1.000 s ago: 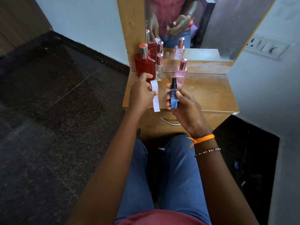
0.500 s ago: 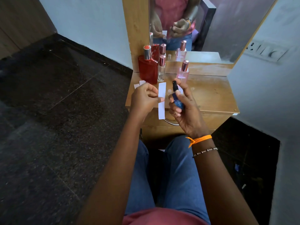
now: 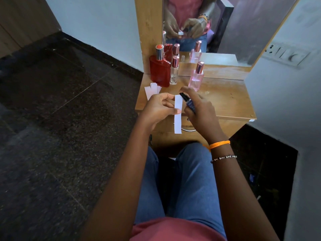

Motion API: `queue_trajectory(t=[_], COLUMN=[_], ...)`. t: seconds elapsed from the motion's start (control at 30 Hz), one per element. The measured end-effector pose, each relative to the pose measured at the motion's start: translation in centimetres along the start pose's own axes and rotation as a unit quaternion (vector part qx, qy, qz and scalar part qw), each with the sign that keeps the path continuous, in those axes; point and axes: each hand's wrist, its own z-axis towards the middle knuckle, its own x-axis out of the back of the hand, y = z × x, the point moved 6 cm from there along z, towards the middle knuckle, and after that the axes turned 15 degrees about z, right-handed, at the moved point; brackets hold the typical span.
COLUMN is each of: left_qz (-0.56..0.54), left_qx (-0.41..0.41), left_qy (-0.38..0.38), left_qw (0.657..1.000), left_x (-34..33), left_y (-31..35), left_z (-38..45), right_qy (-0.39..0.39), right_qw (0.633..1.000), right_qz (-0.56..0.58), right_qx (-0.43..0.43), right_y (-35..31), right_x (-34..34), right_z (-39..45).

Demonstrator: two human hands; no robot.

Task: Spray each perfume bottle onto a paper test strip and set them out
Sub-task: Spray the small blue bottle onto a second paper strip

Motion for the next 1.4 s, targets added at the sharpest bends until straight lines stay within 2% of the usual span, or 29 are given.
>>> queue_trajectory(t=[0.43, 0.57, 0.63, 0.73, 0.8, 0.9, 0.97, 1.1, 1.23, 1.4], left_qz=[0.016, 0.010, 0.004, 0.001, -0.004, -0.013, -0.006, 0.073, 0.152, 0.201], left_qx=[0.007, 0.004, 0.003, 0.000, -0.004, -0.013, -0.013, -0.014, -0.024, -0.020], left_qy=[-0.001, 0.011, 0.021, 0.031, 0.031, 0.026, 0.039, 0.112, 0.154, 0.162], left_qw=[1.000, 1.000, 1.000, 1.000, 1.000, 0.999, 0.999, 0.991, 0.976, 0.966], left_x=[-0.3, -0.5, -0.5, -1.0, -1.5, -2.5, -2.9, -2.8, -2.7, -3.1], left_y=[-0.1, -0.2, -0.1, 0.1, 0.2, 0.4, 0.4, 0.4, 0.9, 0.9], left_z=[0.1, 0.1, 0.2, 0.3, 0.4, 0.9, 1.5, 3.1, 5.2, 6.9], right_qy=[-0.014, 0.043, 0.088, 0.128, 0.130, 0.144, 0.180, 0.229, 0.225, 0.198], right_qw=[0.999, 0.991, 0.965, 0.897, 0.866, 0.843, 0.842, 0.867, 0.901, 0.941], right_qz=[0.026, 0.111, 0.216, 0.366, 0.411, 0.443, 0.429, 0.348, 0.250, 0.110], right_qx=[-0.026, -0.068, -0.116, -0.214, -0.255, -0.268, -0.272, -0.274, -0.275, -0.251], right_y=[1.1, 1.8, 2.4, 4.1, 5.0, 5.6, 6.5, 9.2, 11.2, 12.4], right_x=[-0.4, 0.1, 0.4, 0.0, -0.4, -0.2, 0.8, 3.5, 5.4, 5.5], right_z=[-0.2, -0.2, -0.4, -0.8, -1.0, -1.2, -1.2, -0.3, 2.4, 4.3])
